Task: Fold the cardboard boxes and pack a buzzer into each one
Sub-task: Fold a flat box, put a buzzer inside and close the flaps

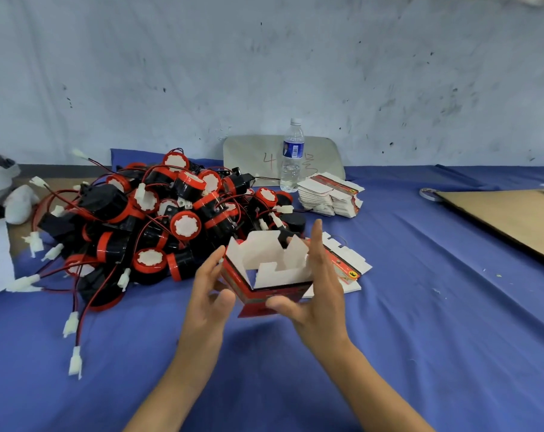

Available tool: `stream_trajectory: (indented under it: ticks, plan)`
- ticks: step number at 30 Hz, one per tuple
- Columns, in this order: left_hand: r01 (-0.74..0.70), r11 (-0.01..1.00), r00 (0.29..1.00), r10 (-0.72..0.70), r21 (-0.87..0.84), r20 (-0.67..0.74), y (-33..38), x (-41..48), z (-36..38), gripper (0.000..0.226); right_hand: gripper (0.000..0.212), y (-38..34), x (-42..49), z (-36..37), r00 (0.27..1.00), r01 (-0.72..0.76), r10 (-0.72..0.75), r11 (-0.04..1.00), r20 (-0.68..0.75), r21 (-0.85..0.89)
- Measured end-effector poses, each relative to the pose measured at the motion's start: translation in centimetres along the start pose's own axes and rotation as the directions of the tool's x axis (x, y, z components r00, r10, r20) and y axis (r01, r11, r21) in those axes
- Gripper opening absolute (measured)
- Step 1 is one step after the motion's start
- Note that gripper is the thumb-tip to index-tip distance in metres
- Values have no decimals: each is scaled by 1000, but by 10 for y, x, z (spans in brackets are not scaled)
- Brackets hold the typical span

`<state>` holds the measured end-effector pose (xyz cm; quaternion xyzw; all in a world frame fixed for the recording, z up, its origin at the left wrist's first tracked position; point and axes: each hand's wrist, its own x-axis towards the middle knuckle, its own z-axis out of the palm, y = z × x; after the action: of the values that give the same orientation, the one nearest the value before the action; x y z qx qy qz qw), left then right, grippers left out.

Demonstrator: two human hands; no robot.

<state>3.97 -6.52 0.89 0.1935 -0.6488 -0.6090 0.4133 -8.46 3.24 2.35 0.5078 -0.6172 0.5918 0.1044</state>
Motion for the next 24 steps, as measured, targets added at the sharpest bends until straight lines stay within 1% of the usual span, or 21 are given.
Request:
stream_trajectory:
  ticks: [2,3,4,7,9,11,13,15,17,20,22,24]
  plan:
    - [10,999,1000,-11,51,13,-2,-7,3,111,71,-3,-2,2,999,-29,24,992,40,123]
    - [14,1000,1000,-14,26,27,-1,-11,4,111,57,-4,-4,4,997,-58,44,977,71,206]
    - [18,1000,999,-17,-21,40,1,-12,6,110,49,-6,-6,4,992,-96,67,954,109,286]
    - [39,990,999,-35,-134,36,7,-13,9,103,50,-13,-9,6,967,-233,149,848,207,477]
    - [44,983,999,-40,-176,26,9,-13,11,107,53,-17,-10,8,943,-328,228,773,244,544]
    - [39,985,999,-36,-166,20,10,-16,14,105,49,-20,-11,12,919,-387,269,757,288,527]
    - [34,991,999,-34,-131,2,11,-19,16,91,51,-19,-14,15,901,-420,285,764,328,490]
    - [32,992,999,-33,-122,-12,10,-21,16,81,53,-16,-15,17,885,-451,309,757,349,474]
    - [38,991,999,-40,-129,-11,8,-22,16,68,49,-14,-14,18,880,-465,323,738,349,489]
    - [43,986,999,-44,-161,-3,5,-23,16,33,46,-11,-13,18,895,-442,317,730,314,521]
    - [46,981,999,-46,-191,5,5,-23,17,22,44,-11,-12,17,913,-406,306,754,269,517]
    - [45,978,999,-43,-202,12,6,-22,17,22,48,-13,-11,15,936,-349,274,798,221,492]
